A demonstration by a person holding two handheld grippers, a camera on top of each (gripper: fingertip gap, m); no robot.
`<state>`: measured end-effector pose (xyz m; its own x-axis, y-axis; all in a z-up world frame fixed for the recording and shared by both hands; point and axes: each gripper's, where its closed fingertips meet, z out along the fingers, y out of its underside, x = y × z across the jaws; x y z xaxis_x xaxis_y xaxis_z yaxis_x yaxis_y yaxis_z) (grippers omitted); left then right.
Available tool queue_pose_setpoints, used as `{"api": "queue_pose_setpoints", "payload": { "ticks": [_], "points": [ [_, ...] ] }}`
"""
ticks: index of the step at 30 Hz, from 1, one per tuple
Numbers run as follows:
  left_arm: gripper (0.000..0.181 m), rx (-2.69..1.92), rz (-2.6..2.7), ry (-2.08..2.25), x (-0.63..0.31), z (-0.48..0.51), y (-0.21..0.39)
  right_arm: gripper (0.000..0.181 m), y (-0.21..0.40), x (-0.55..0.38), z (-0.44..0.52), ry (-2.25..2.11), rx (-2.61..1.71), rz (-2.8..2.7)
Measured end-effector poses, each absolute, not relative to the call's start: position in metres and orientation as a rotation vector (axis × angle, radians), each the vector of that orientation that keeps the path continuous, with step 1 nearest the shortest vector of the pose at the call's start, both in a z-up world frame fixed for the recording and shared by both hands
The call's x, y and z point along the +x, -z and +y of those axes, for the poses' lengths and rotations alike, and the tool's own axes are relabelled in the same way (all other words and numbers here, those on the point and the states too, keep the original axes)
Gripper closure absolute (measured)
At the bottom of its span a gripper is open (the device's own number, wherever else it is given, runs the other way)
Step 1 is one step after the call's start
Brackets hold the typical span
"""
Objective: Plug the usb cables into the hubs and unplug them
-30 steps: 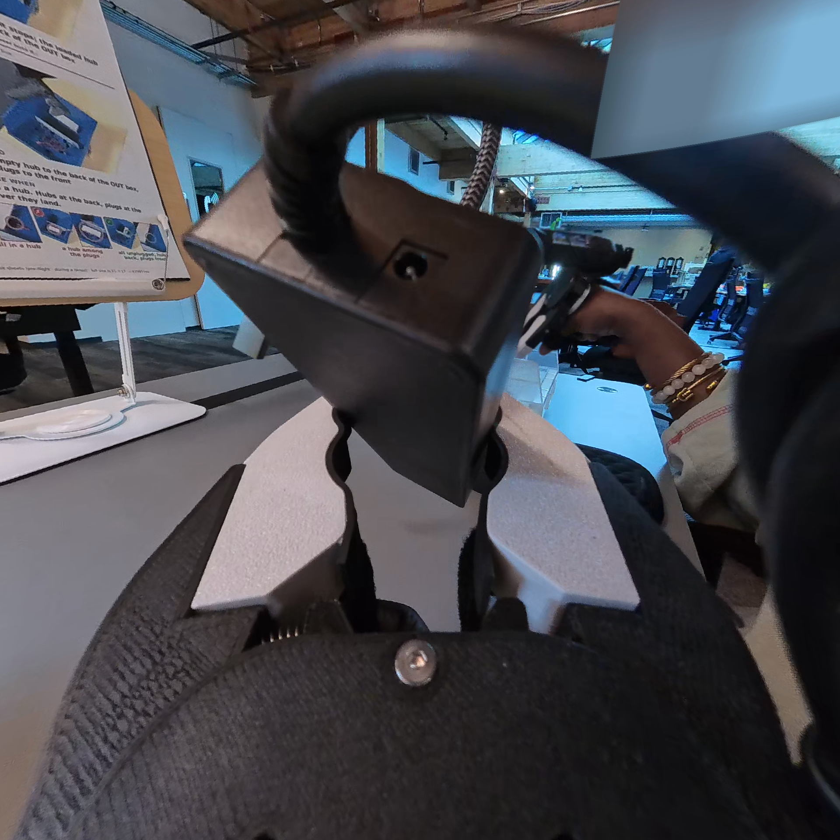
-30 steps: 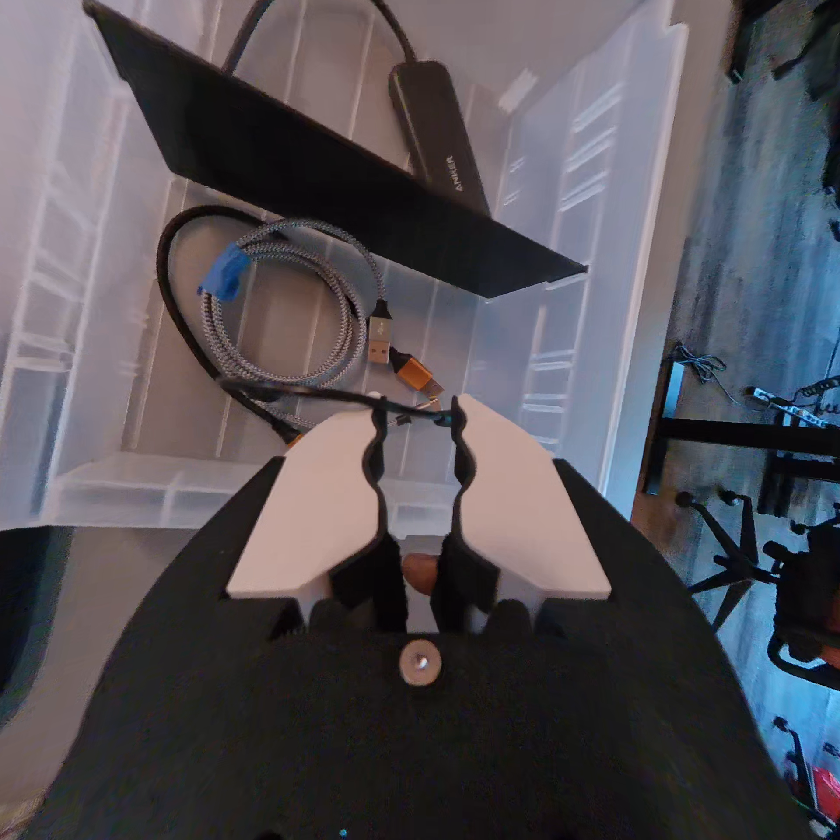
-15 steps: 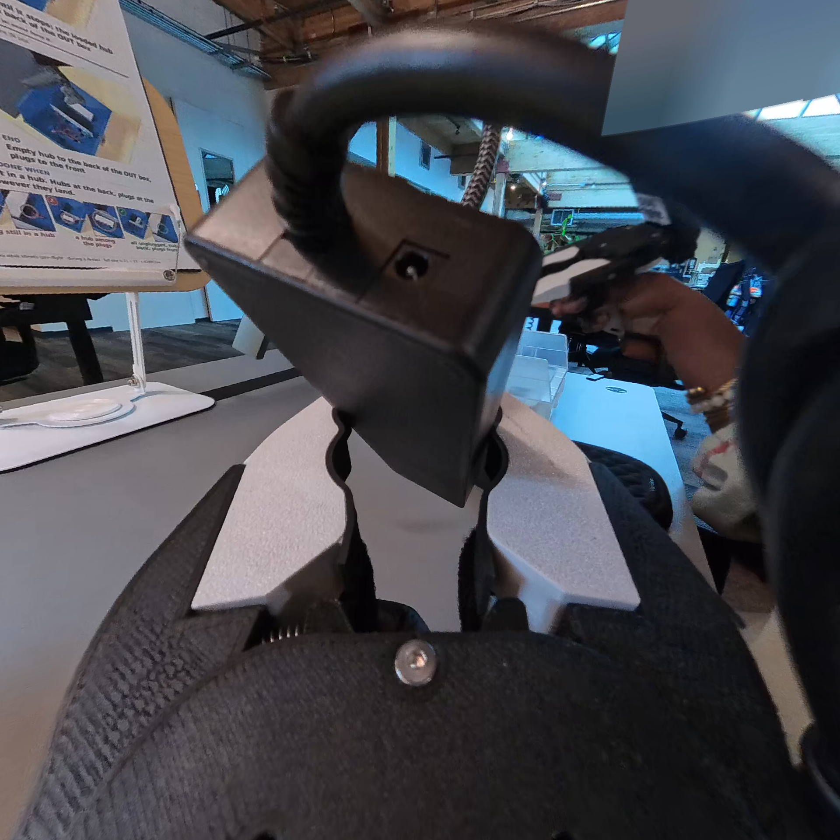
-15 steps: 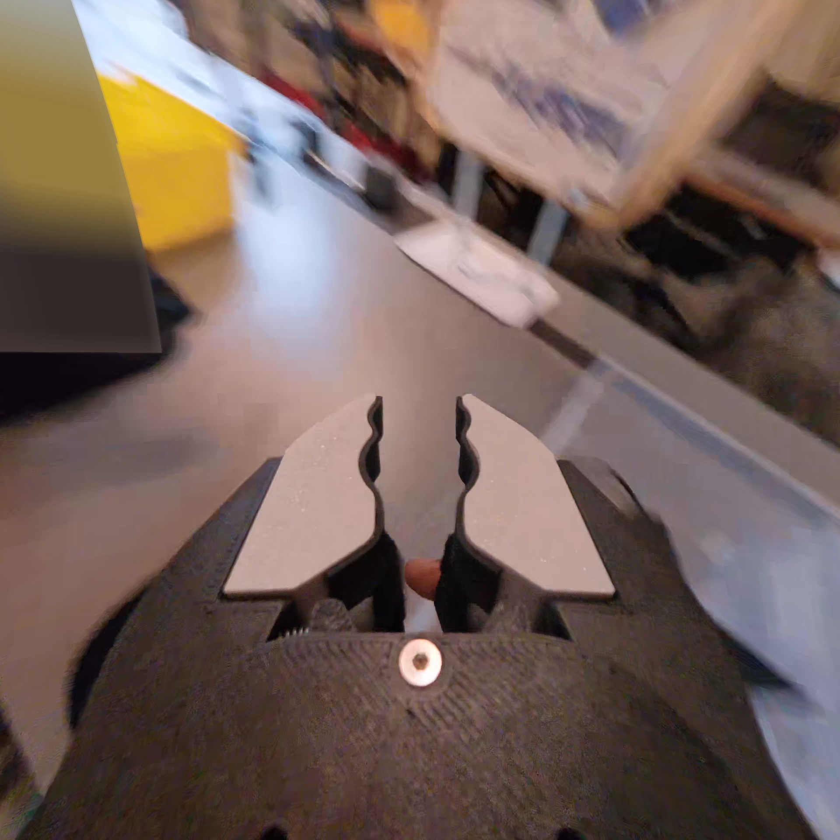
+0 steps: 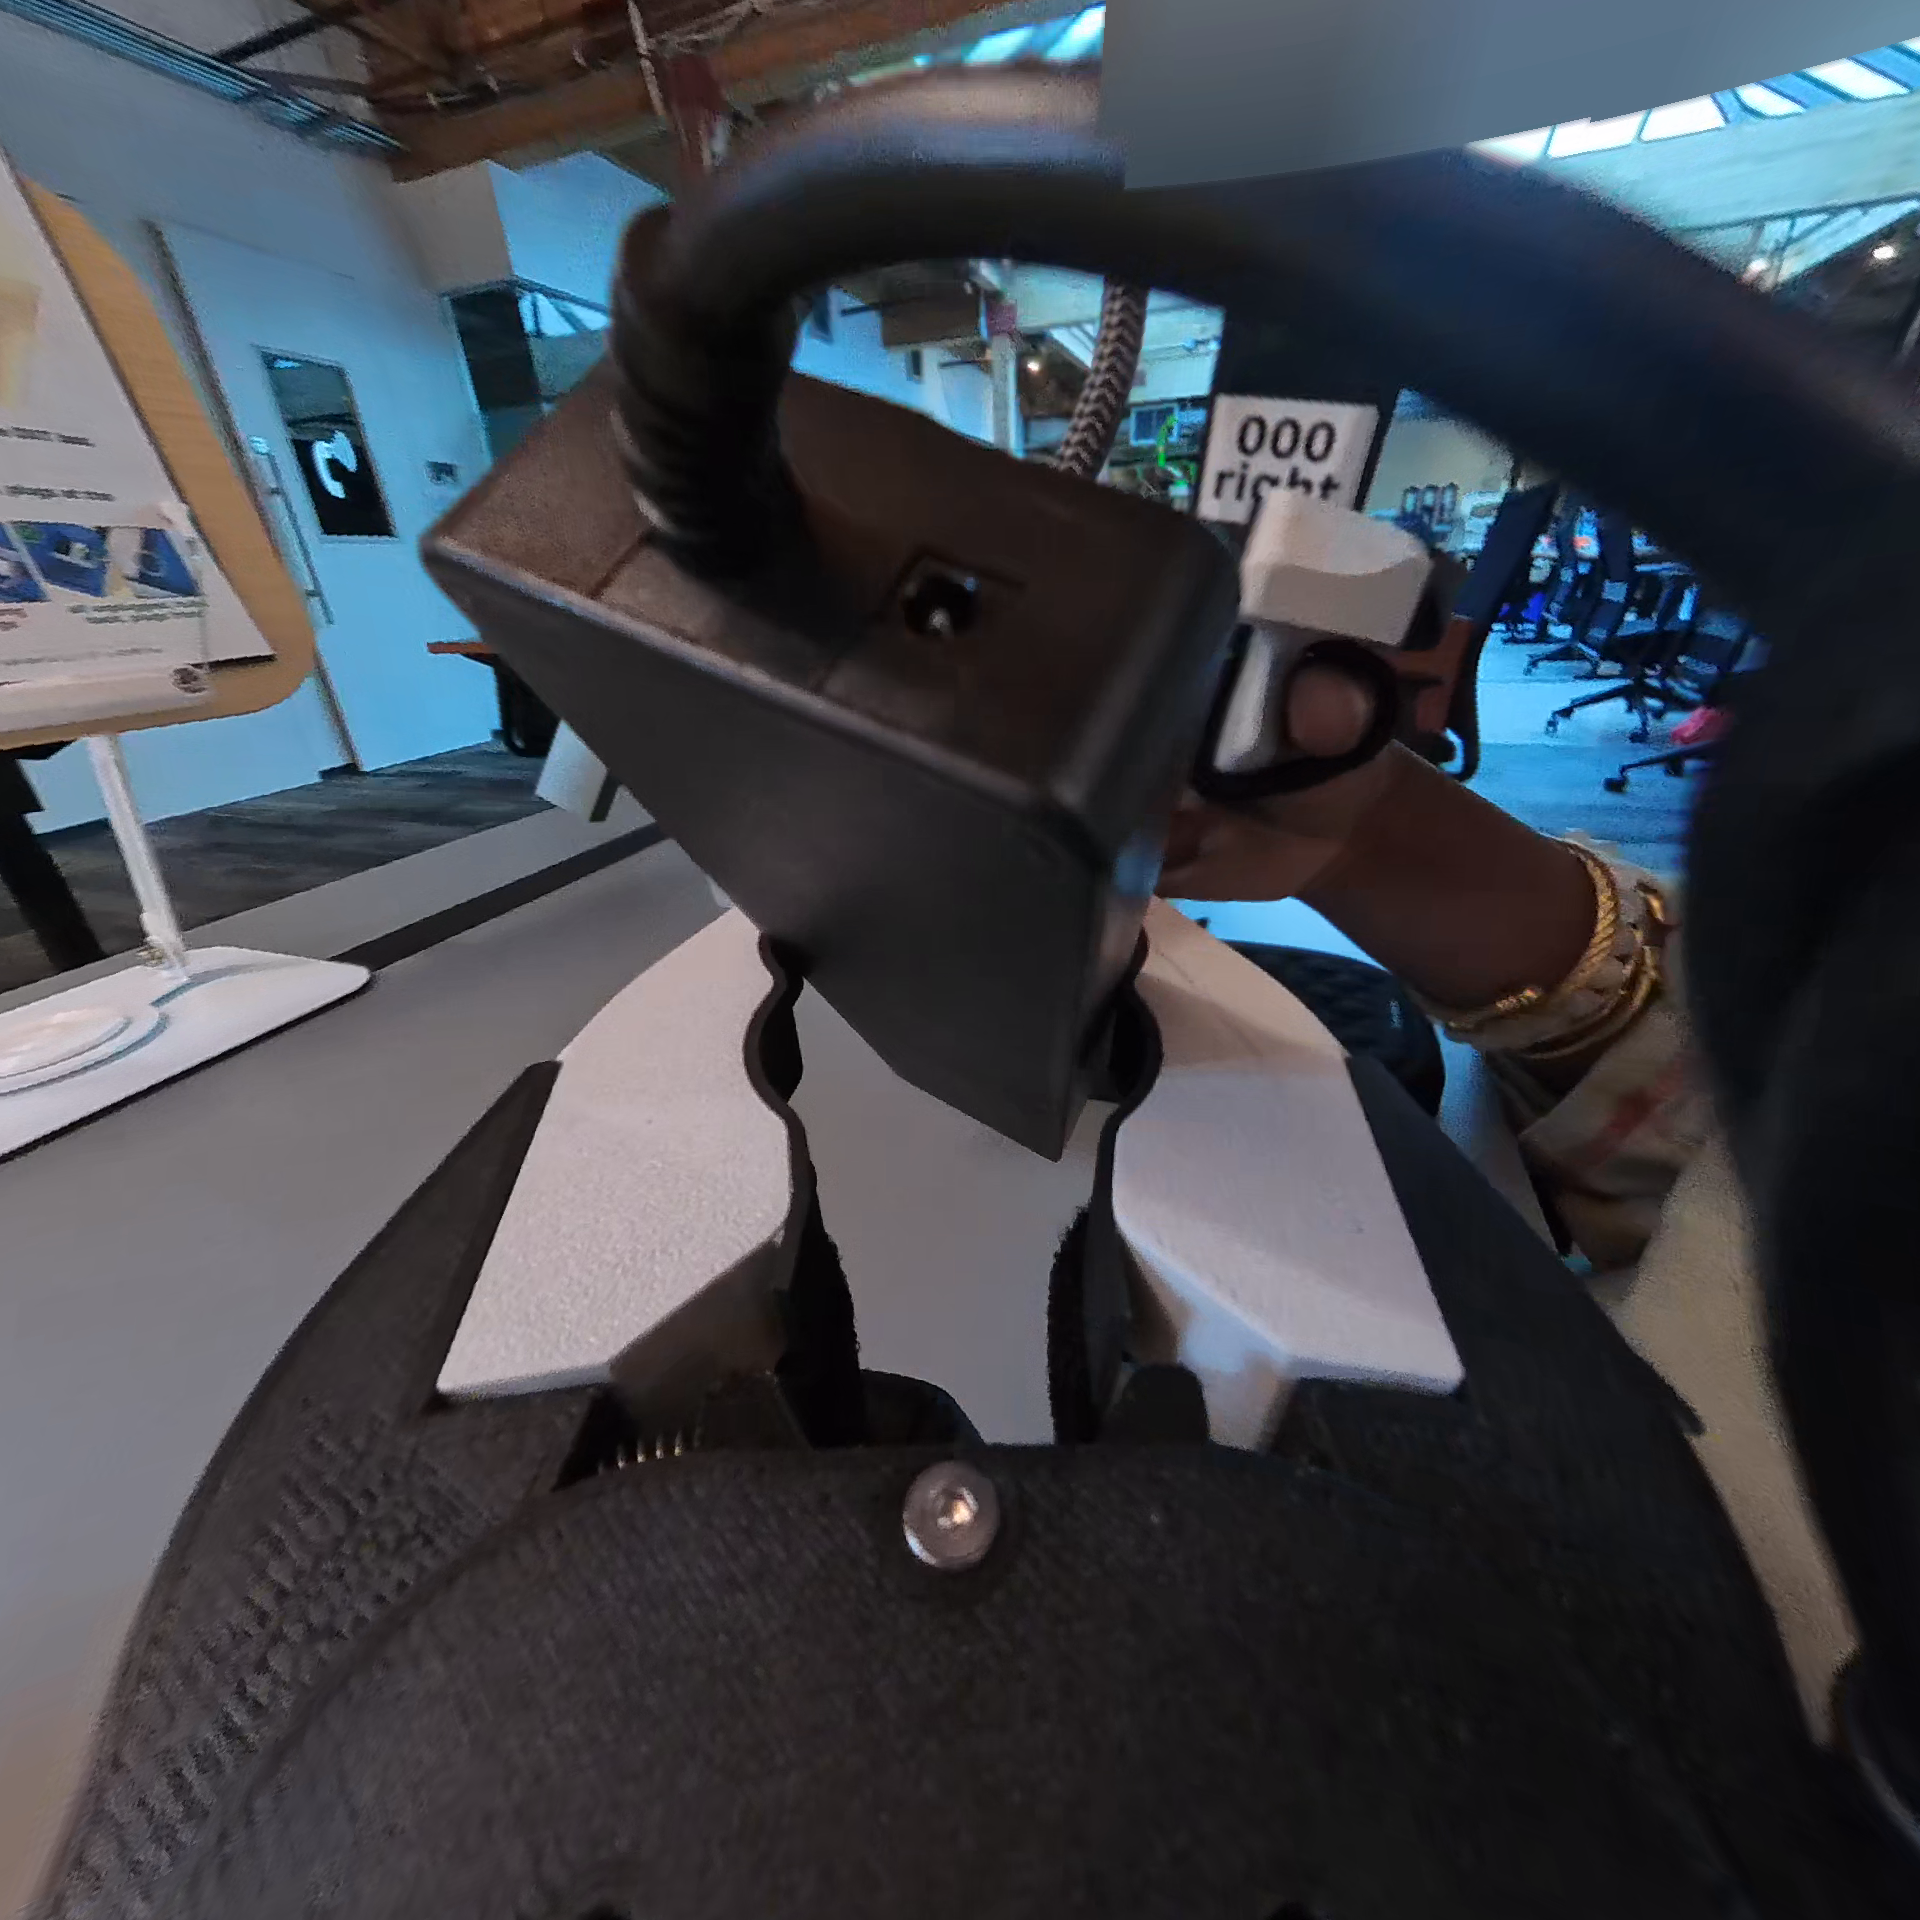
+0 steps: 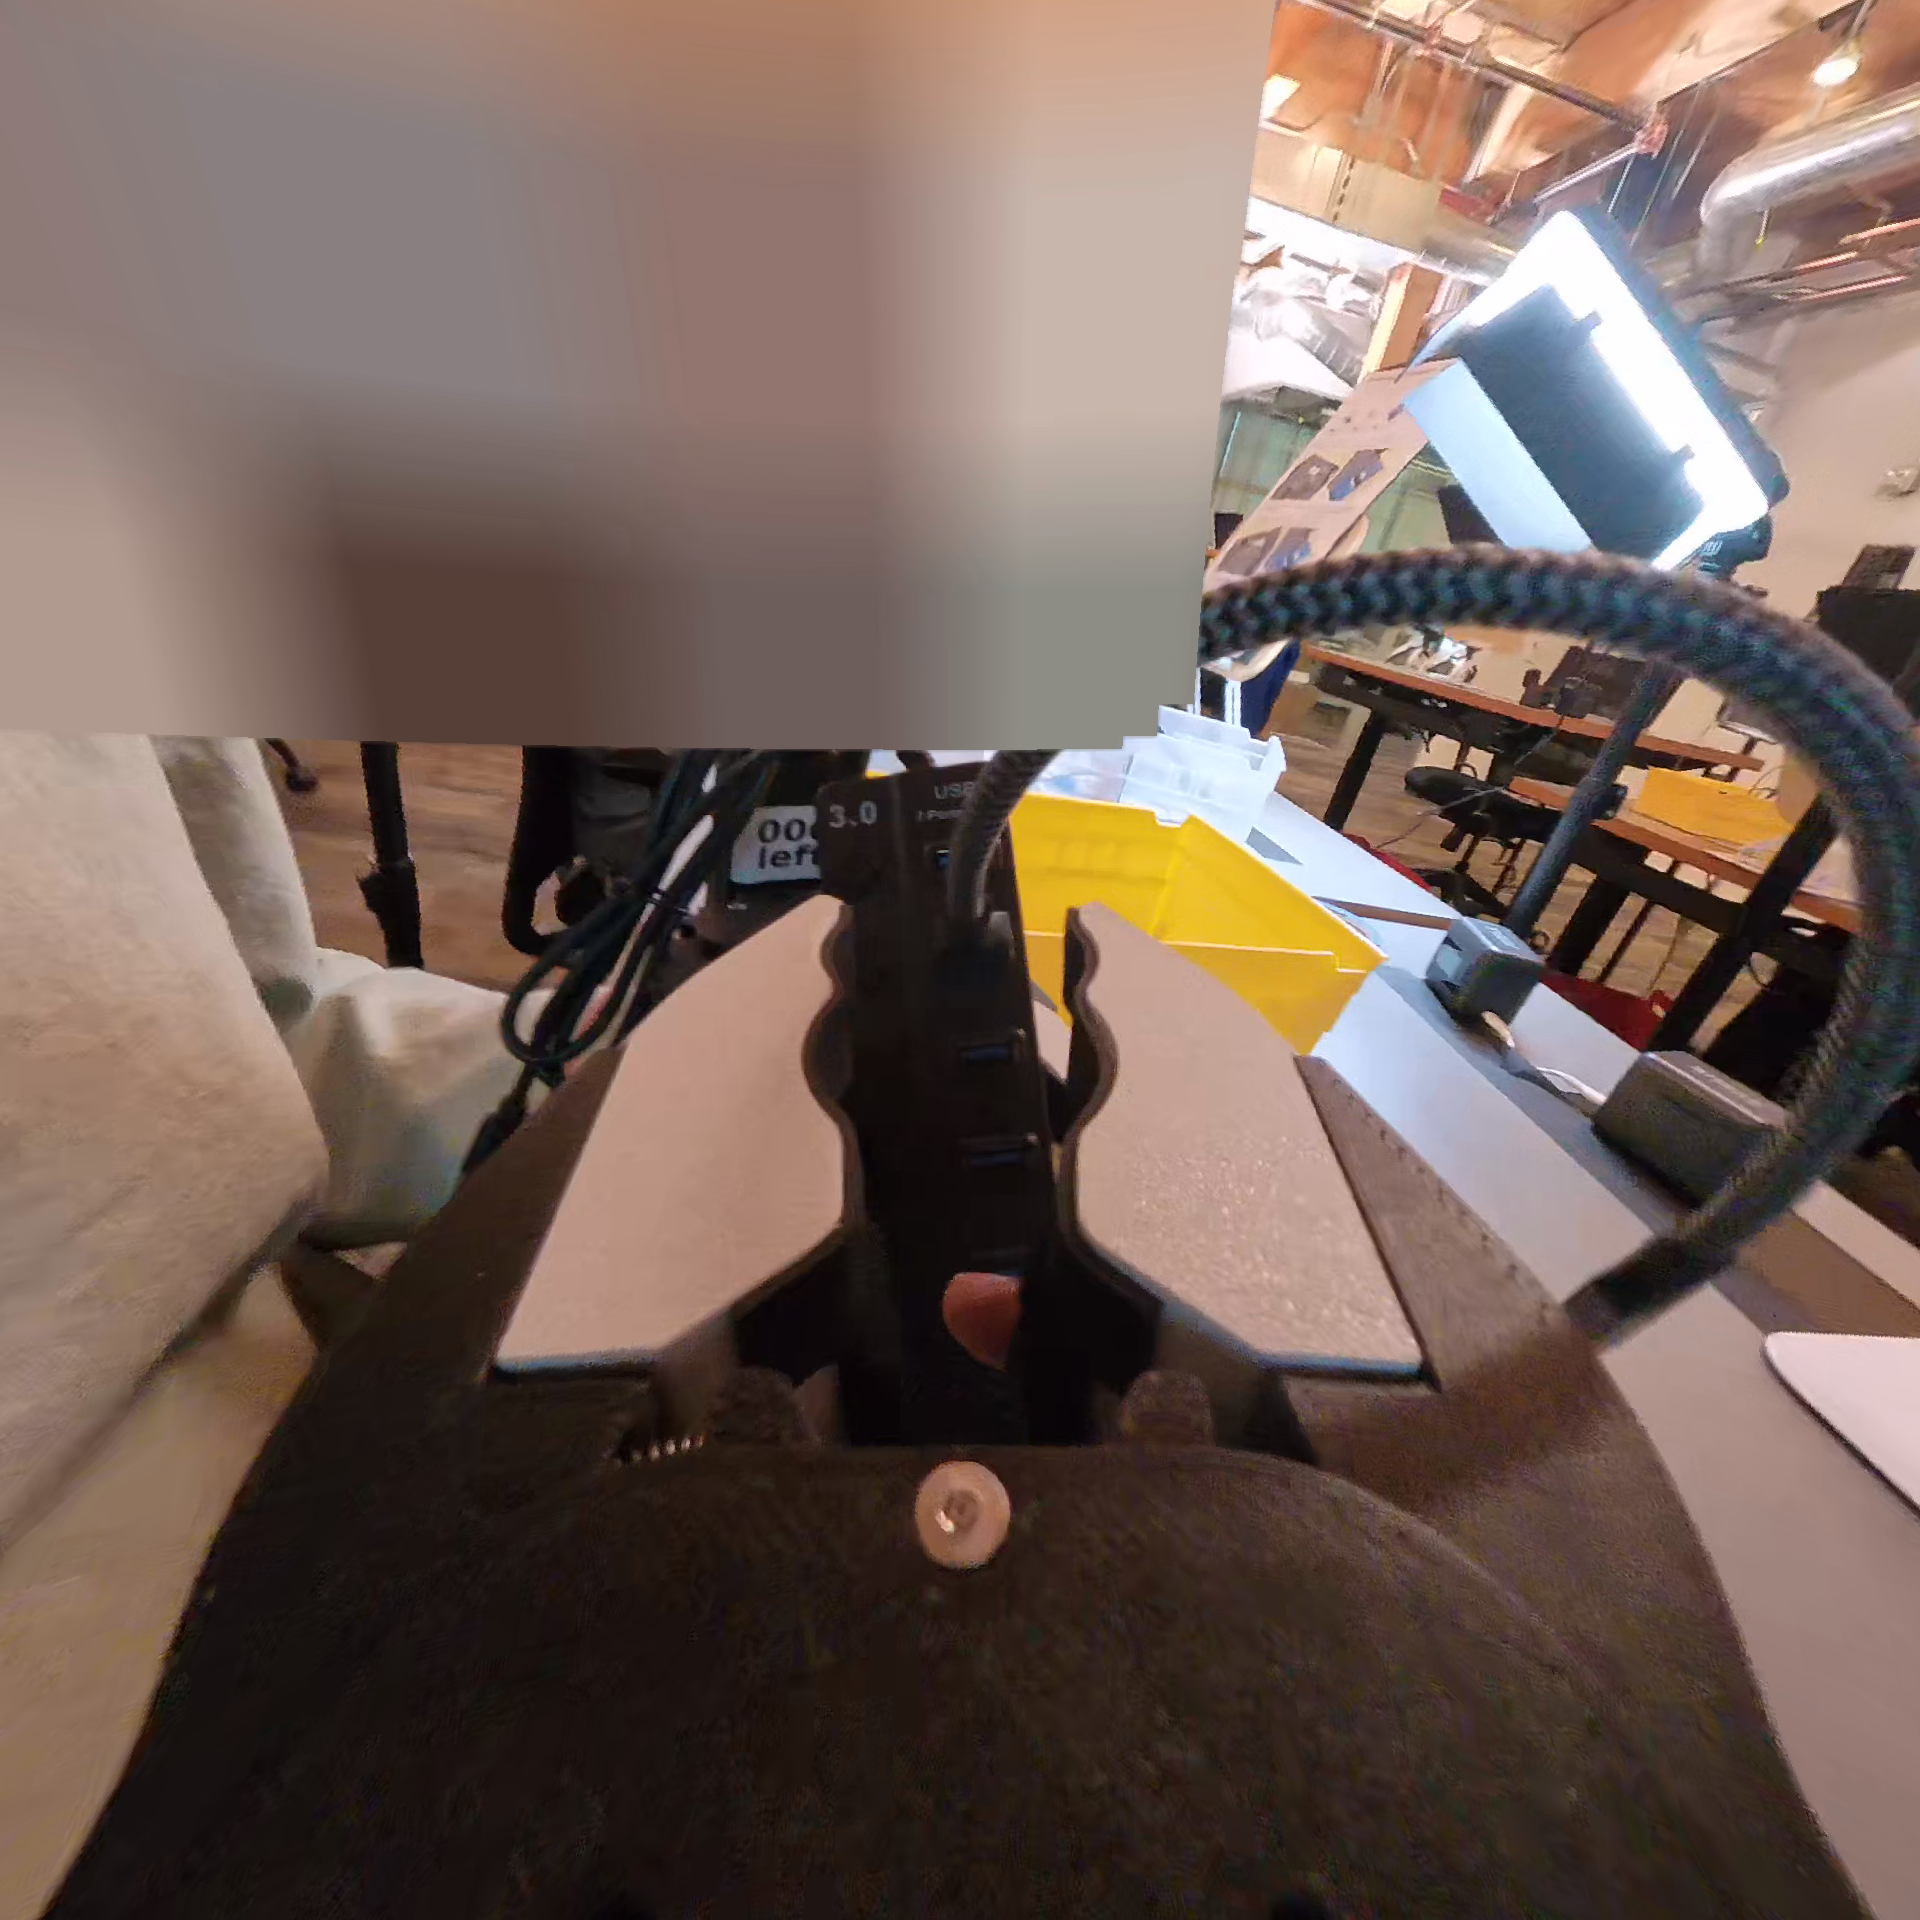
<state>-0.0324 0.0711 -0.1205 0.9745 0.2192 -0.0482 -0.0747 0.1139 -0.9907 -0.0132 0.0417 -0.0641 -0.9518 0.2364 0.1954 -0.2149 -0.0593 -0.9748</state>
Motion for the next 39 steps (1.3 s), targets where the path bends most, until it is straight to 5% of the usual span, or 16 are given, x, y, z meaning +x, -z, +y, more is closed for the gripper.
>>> {"api": "queue_pose_setpoints", "payload": {
  "ticks": [2,4,9,39],
  "points": [
    [0.124,-1.458,-0.09,-0.206,-0.028,0.074,0.122,0.168,0.067,-0.015,0.037,-2.037,0.028,-1.926],
    [0.123,-1.44,-0.071,-0.185,-0.023,0.075,0.12,0.172,0.066,-0.011,0.037,-2.031,0.081,-1.909],
    [0.113,-1.263,-0.023,-0.05,-0.008,0.064,0.095,0.173,0.073,-0.006,0.038,-2.065,0.072,-1.968],
    [0.115,-1.313,0.081,-0.179,0.001,0.066,0.095,0.172,0.078,0.003,0.044,-1.984,0.098,-1.916]
  ]
}}
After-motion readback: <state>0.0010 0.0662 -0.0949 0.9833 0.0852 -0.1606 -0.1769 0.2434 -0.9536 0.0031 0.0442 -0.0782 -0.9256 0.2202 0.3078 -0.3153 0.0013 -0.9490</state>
